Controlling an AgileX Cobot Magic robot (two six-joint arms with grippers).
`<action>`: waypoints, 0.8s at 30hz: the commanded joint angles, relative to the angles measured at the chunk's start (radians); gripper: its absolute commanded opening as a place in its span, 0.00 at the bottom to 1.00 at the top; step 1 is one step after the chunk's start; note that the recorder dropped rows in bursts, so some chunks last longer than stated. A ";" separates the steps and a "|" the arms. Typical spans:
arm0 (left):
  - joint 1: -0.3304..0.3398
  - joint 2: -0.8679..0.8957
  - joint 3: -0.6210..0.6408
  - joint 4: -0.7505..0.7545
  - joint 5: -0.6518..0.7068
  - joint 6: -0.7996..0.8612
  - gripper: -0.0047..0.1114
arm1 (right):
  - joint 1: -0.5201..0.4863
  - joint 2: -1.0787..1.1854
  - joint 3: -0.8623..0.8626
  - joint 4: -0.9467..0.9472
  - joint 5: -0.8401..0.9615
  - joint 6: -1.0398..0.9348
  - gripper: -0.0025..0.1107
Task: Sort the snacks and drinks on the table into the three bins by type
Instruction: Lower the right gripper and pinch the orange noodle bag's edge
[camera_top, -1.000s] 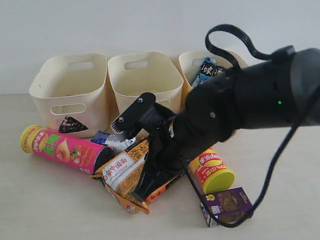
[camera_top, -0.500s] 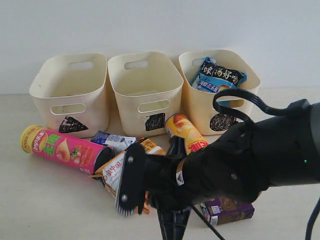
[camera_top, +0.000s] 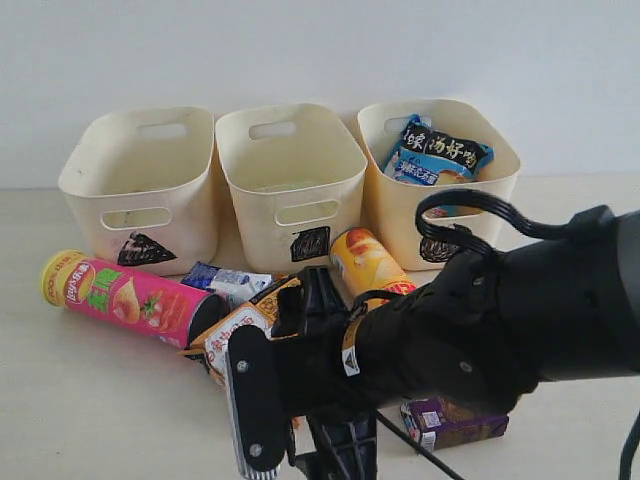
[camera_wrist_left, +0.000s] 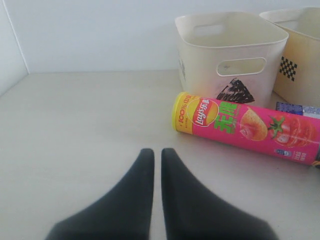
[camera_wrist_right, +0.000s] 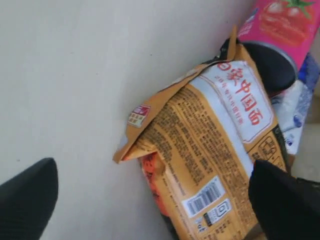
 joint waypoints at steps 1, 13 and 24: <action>0.001 -0.004 0.003 0.002 -0.004 0.004 0.08 | 0.000 -0.011 0.005 -0.057 -0.085 -0.039 0.75; 0.001 -0.004 0.003 0.002 -0.004 0.004 0.08 | -0.048 0.118 0.005 -0.059 -0.203 -0.217 0.75; 0.001 -0.004 0.003 0.002 -0.004 0.004 0.08 | -0.080 0.206 0.005 -0.059 -0.278 -0.270 0.75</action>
